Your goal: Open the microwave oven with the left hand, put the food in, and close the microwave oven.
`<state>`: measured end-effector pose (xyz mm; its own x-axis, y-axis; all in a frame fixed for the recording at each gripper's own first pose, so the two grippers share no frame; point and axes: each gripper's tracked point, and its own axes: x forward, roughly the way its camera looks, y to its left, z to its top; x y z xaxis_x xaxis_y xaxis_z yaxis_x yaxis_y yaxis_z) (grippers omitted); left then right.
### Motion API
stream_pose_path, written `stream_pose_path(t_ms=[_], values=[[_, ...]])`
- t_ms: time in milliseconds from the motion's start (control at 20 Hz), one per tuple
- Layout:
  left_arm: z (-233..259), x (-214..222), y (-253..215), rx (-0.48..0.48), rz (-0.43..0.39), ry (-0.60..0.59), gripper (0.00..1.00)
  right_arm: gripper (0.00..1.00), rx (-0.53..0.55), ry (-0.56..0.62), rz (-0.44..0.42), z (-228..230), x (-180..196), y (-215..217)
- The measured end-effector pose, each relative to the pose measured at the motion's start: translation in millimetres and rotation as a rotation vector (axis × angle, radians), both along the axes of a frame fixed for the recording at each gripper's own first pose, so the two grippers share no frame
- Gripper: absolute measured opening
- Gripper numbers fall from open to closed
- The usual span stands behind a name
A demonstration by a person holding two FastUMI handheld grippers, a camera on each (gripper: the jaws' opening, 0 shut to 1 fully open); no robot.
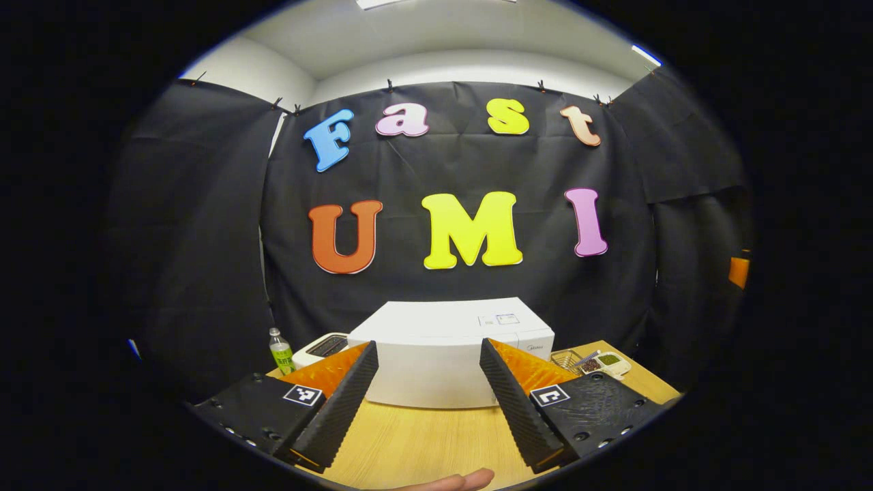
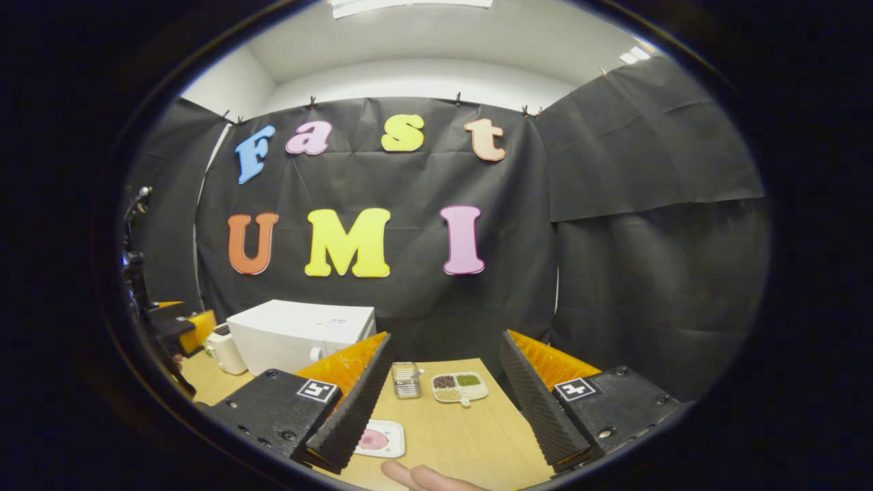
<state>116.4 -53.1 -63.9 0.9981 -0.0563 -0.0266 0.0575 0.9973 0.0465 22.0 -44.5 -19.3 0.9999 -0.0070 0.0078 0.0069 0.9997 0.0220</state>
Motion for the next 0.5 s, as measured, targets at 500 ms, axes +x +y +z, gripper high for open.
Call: stream_pose_path(t_ms=[500], values=[[-98.7, 101.2, -90.3, -0.043, -0.099, 0.085, 0.95, 1.0, 0.006, 0.007, -0.012, -15.4, 6.5, -34.3]])
